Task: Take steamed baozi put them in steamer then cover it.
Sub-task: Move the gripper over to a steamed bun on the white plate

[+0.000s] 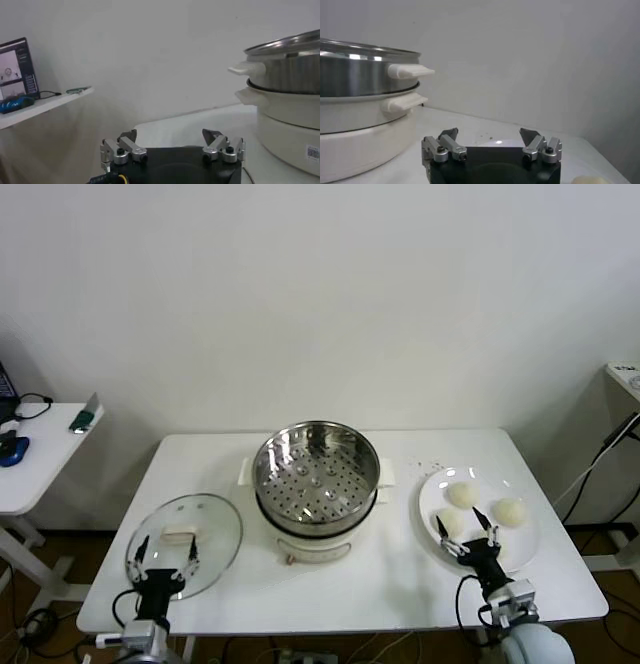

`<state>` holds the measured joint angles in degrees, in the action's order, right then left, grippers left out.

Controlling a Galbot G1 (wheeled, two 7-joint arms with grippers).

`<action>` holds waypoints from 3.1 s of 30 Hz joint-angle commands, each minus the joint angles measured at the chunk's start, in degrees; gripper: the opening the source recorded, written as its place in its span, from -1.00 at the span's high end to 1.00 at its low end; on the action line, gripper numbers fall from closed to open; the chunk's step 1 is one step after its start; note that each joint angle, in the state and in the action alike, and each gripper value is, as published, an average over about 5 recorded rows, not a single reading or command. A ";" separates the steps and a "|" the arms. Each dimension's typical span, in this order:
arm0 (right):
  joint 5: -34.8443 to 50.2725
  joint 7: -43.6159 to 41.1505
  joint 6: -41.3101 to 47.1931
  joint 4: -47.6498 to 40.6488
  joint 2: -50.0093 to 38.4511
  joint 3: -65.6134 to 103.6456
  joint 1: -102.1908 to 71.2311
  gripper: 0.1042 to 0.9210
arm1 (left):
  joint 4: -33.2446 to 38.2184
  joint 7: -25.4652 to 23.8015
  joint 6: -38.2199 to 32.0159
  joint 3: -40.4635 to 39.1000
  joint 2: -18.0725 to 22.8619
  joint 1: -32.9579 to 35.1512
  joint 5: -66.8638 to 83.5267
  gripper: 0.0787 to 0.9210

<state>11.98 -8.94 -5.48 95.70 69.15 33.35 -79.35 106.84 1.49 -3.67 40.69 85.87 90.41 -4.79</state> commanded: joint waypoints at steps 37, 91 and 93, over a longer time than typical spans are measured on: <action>-25.52 -61.51 4.04 -46.13 -29.12 -57.55 77.37 -0.76 | -0.73 0.54 0.43 -0.25 -1.94 0.37 1.60 -0.77; -38.23 -59.60 -2.10 -70.23 -6.88 -62.64 80.72 -0.34 | -1.53 1.17 1.36 0.05 -2.83 -0.76 1.30 -0.77; -38.22 -59.88 -2.53 -69.93 -7.06 -62.51 80.88 -0.33 | -1.48 1.23 1.35 0.09 -2.79 -0.67 1.32 -0.77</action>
<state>-25.01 -69.02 -7.98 26.62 61.33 -29.73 1.83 105.33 2.73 -2.32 40.79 83.00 89.76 -3.46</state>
